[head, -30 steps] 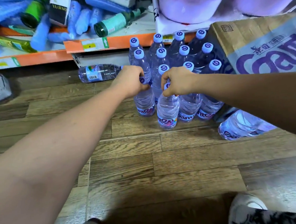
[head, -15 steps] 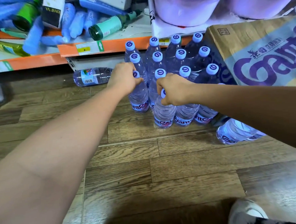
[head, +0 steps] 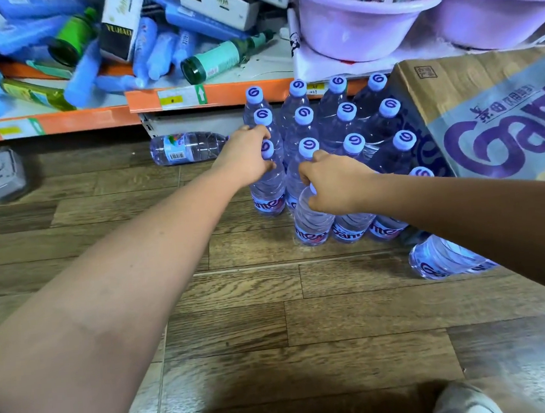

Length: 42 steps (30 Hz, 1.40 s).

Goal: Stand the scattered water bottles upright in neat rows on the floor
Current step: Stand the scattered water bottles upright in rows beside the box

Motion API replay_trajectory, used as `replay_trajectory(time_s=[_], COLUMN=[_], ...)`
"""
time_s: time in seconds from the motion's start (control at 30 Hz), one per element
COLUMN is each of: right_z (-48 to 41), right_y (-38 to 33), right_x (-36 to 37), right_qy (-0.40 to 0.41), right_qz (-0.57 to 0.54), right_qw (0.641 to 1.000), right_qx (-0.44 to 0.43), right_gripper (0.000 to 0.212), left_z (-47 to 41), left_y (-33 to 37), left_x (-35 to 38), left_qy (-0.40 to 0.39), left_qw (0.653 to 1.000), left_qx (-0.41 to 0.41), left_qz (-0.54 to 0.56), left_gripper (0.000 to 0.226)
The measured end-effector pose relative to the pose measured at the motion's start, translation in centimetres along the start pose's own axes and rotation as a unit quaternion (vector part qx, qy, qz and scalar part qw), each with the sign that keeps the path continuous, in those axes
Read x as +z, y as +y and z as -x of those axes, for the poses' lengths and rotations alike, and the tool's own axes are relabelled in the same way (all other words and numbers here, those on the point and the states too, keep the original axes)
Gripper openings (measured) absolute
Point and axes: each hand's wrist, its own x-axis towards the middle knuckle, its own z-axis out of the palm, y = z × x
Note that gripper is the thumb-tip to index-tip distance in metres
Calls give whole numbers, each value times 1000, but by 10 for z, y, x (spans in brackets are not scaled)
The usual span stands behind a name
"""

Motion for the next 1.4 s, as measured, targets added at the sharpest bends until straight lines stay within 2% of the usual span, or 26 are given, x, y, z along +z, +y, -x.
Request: replay_trajectory(time_s=[0.2, 0.37, 0.5, 0.63, 0.7, 0.8, 0.87, 0.97, 1.07, 1.27, 1.4], right_z=[-4, -7, -2, -1, -2, -11, -21, -37, -62, -149, -217], right_y=[3, 4, 4, -2, -12, -29, -43, -68, -98, -144, -147], right_x=[3, 6, 5, -2, -5, -7, -8, -9, -2, 21, 30], right_qy=[12, 20, 23, 35, 46, 106, 165, 191, 119, -22, -40], right_qz=[-58, -51, -7, 95, 117, 126, 148, 105, 36, -53, -44], right_qw=[998, 998, 1000, 995, 992, 984, 967, 961, 978, 998, 998], right_qx=[15, 13, 7, -6, -28, -73, -122, -171, -166, -33, 20], right_gripper=[26, 27, 27, 31, 35, 32, 23, 19, 35, 61, 63], left_z=[3, 3, 2, 1, 1, 3, 2, -1, 2, 27, 34], left_y=[-7, -10, -12, -13, -17, -32, -49, -82, -122, -205, -244], left_x=[1, 9, 11, 8, 3, -9, -21, -42, -58, -75, -58], left_qy=[15, 35, 48, 32, 2, -43, -40, -36, -65, -108, -122], left_qw=[1000, 998, 998, 998, 998, 997, 998, 998, 995, 983, 976], left_qx=[17, 40, 42, 34, 45, 57, 46, 6, -37, -124, -170], left_qz=[14, 24, 22, 39, 33, -5, -31, -53, -68, -79, -57], left_gripper=[34, 38, 42, 44, 50, 71, 76, 82, 86, 81, 76])
